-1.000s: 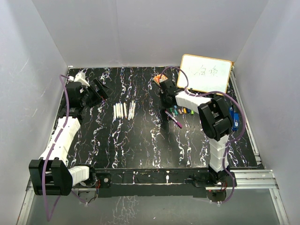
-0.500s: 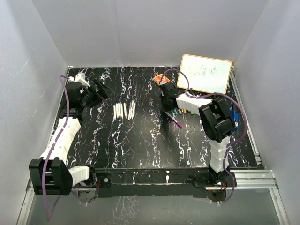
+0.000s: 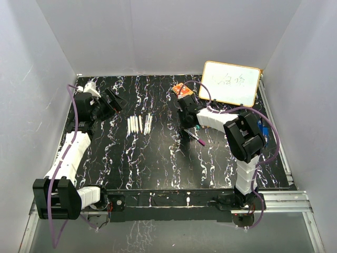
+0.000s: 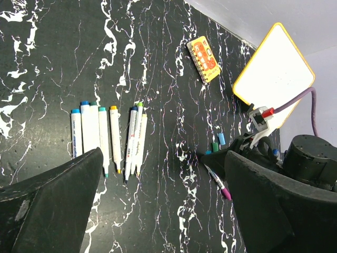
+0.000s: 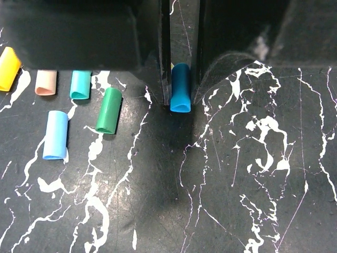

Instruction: Open the pen caps

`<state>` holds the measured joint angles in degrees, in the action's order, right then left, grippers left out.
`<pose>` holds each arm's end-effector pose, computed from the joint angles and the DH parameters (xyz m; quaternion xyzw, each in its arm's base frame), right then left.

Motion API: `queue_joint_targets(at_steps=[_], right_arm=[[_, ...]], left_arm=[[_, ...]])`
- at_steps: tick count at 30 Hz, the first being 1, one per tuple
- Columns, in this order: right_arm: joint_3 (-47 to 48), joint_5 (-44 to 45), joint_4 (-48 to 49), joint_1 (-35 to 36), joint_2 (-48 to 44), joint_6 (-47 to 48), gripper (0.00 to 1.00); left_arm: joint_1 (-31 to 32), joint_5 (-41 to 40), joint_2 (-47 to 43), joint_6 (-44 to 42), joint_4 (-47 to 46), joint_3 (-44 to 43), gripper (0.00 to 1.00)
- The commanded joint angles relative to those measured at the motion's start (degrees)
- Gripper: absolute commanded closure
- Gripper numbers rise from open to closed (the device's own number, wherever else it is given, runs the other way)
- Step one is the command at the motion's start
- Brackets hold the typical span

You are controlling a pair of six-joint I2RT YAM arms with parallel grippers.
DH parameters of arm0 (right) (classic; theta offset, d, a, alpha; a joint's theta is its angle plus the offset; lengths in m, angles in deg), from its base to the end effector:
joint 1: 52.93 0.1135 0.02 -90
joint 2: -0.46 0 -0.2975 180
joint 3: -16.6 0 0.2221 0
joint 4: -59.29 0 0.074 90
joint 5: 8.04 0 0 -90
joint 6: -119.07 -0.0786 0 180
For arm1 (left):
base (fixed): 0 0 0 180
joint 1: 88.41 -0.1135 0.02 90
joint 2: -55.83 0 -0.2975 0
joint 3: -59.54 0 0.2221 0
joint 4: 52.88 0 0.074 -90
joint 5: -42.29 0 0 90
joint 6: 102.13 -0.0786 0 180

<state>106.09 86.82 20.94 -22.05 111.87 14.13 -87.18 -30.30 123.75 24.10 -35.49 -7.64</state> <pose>0.3555 0.2048 0.1753 -0.1231 0.9578 0.0620 0.2520 0.2713 -0.0293 0.3399 -0.1560 0.7900 -0.3023 0.5100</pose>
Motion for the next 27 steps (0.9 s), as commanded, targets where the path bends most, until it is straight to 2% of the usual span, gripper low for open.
queue_joint_targets(at_steps=[1,27], right_arm=[[2.5,1.2,-1.1,0.1,-0.7,-0.6,0.83],[7.8,5.4,-2.1,0.2,4.0,-3.4,0.78]], left_arm=[[-0.3,1.2,-1.1,0.0,-0.8,0.7,0.01],[-0.2,1.2,-1.7,0.0,-0.4,0.5,0.01]])
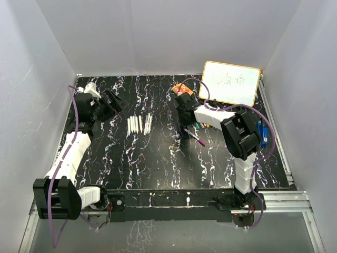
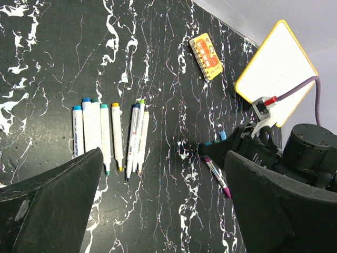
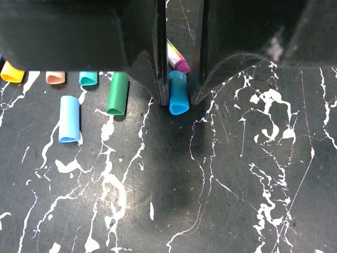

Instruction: Open the pen caps

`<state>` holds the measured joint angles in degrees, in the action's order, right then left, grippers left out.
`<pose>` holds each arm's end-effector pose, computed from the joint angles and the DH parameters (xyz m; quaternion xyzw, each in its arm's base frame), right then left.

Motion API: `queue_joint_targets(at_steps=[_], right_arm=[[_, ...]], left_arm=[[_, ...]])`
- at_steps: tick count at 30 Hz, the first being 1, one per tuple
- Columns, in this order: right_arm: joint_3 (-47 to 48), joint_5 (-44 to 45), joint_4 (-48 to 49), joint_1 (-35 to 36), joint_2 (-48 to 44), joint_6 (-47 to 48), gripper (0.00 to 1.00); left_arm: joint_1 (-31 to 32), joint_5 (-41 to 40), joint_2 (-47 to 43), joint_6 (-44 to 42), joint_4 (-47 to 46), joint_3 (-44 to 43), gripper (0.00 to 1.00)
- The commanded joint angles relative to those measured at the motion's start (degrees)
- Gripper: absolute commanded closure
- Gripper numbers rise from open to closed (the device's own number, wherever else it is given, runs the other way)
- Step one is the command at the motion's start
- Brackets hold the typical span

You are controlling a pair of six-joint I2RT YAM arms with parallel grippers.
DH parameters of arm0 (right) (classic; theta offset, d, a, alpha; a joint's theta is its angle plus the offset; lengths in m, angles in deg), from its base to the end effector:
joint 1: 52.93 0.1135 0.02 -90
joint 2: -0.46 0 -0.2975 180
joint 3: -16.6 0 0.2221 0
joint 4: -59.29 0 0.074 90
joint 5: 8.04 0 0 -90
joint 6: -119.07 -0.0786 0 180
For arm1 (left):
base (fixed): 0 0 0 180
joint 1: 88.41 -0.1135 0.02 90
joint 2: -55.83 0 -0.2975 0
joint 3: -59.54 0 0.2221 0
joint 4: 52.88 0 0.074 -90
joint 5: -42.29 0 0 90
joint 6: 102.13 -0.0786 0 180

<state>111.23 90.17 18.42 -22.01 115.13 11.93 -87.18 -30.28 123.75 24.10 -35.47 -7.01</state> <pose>0.3718 0.2096 0.1751 -0.0980 0.9607 0.0387 0.2570 0.2707 -0.0294 0.3359 -0.1575 0.7929 -0.3015 0.5055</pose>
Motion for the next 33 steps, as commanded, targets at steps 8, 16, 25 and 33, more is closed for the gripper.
queue_joint_targets(at_steps=[8,16,25,33], right_arm=[[2.2,2.4,0.6,0.1,-0.1,-1.3,0.72],[0.5,2.8,4.8,0.1,-4.7,1.5,0.64],[-5.2,2.5,5.1,0.1,-14.1,4.9,0.48],[-16.3,3.9,1.8,0.1,-22.6,4.0,0.41]], left_arm=[[-0.2,1.3,-2.0,0.1,-0.4,-0.2,0.02],[-0.3,2.7,-2.2,1.0,-1.2,0.1,0.01],[-0.3,5.9,-1.7,4.1,-3.9,0.7,0.01],[-0.2,7.9,-2.5,5.5,-6.7,2.4,0.01]])
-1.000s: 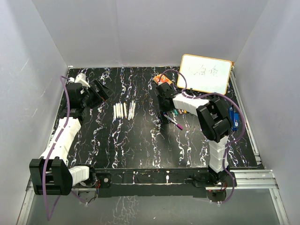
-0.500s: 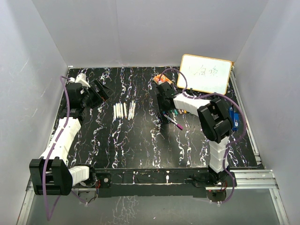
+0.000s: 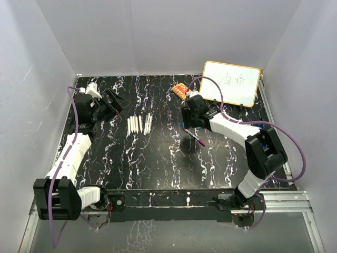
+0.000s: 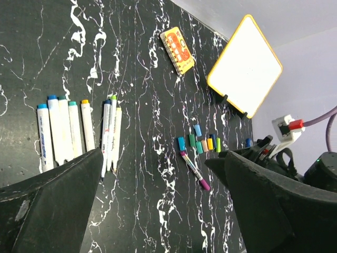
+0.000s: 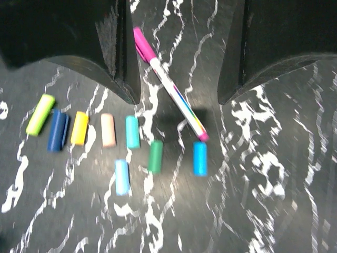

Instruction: Open the pen caps

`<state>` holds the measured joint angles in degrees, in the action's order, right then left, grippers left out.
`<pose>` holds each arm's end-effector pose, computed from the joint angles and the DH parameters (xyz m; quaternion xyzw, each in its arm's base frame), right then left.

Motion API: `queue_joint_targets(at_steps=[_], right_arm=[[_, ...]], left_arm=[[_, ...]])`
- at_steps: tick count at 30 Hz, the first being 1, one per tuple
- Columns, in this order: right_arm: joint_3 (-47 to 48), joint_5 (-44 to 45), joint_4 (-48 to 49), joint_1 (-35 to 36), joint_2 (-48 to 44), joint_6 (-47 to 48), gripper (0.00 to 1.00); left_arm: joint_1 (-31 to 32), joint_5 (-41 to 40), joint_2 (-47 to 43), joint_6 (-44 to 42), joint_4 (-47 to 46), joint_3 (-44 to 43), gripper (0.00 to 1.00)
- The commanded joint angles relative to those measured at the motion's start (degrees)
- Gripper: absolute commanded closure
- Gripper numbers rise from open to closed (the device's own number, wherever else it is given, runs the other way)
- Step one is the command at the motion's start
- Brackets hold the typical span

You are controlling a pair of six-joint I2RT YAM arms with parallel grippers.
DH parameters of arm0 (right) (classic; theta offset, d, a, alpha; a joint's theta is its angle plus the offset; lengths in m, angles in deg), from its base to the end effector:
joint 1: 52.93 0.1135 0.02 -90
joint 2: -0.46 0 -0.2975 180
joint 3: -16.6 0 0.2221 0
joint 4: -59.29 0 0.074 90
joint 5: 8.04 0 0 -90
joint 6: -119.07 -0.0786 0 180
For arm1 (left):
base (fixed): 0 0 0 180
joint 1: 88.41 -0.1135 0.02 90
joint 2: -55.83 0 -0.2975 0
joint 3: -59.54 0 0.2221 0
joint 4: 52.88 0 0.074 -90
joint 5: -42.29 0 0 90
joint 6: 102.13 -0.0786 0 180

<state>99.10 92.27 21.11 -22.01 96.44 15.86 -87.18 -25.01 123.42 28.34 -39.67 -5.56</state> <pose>0.3168 0.1734 0.2389 -0.1157 0.9341 0.0442 0.3350 0.2688 -0.0361 0.3392 -0.1505 0.7760 -0.3573 0.4975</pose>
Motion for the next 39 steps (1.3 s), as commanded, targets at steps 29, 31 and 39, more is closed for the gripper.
queue_joint_targets(at_steps=[29,31,39], right_arm=[[-10.9,-1.9,2.4,0.0,0.9,0.6,0.52],[-11.2,-2.3,2.6,0.0,1.2,0.5,0.53],[-12.2,-4.0,2.8,0.0,1.0,0.6,0.72]], left_arm=[[-0.3,5.9,-2.5,3.7,-5.4,3.3,0.01],[-0.3,6.0,-2.7,3.6,-5.2,3.3,0.01],[-0.2,5.6,-3.1,3.6,-5.2,3.9,0.02]])
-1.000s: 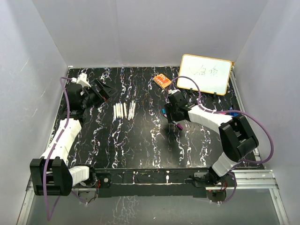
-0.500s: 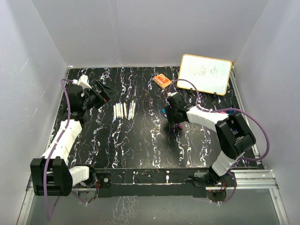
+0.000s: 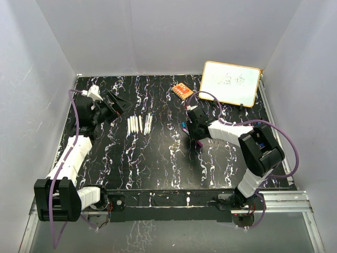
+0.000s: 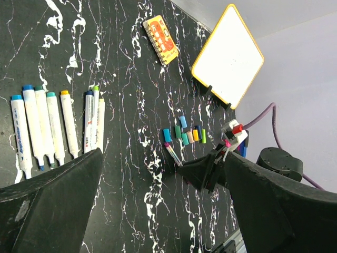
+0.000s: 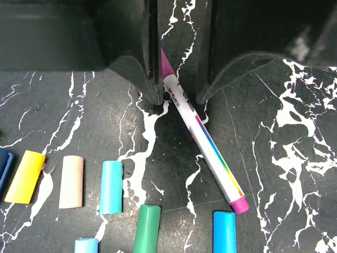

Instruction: Open the pen caps

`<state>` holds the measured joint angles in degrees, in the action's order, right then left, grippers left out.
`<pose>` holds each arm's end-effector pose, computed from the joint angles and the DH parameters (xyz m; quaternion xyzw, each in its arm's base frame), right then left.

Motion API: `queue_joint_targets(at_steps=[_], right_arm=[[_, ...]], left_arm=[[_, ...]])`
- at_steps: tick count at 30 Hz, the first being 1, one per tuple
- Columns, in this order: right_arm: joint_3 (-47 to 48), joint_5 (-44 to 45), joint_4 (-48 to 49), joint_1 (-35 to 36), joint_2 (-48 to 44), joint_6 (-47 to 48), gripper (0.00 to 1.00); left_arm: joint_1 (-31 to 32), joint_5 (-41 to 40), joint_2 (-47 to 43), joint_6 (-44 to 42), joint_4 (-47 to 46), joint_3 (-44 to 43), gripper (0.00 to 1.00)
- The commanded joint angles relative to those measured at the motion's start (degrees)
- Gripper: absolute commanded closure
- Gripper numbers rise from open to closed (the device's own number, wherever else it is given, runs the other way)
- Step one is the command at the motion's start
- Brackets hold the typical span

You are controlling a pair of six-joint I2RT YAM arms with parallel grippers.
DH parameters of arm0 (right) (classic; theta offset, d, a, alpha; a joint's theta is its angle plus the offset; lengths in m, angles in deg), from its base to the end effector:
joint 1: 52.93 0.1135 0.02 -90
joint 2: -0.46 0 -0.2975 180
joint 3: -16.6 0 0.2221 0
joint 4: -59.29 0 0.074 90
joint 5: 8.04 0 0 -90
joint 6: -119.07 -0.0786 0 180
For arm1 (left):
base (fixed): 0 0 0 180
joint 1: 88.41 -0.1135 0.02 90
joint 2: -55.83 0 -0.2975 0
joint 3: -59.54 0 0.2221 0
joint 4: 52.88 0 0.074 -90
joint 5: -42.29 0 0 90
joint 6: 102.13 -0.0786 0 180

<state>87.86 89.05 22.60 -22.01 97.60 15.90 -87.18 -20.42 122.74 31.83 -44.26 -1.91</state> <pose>0.2854 0.1596 0.1768 -0.1351 0.9603 0.0331 0.2419 0.2631 -0.0417 0.3310 -0.1440 0.7664 -0.4014 0.4804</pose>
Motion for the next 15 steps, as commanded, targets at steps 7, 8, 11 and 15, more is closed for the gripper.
queue_joint_targets(at_steps=[7,8,11,15], right_arm=[[-3.5,-2.1,0.6,0.2,-2.2,0.5,0.8],[-3.7,-2.3,0.3,0.3,-2.4,0.6,0.83],[-3.8,-2.7,-0.9,0.6,-2.8,0.5,0.89],[-3.8,-2.1,-2.0,2.4,-3.6,0.4,0.93]], left_arm=[[-0.2,1.1,-2.7,0.3,-0.8,0.5,0.01],[-0.3,1.0,-2.9,0.2,-0.8,0.6,0.01],[-0.2,0.9,-3.0,0.4,-0.6,0.7,0.01],[-0.2,1.0,-3.2,0.4,-0.9,1.0,0.01]])
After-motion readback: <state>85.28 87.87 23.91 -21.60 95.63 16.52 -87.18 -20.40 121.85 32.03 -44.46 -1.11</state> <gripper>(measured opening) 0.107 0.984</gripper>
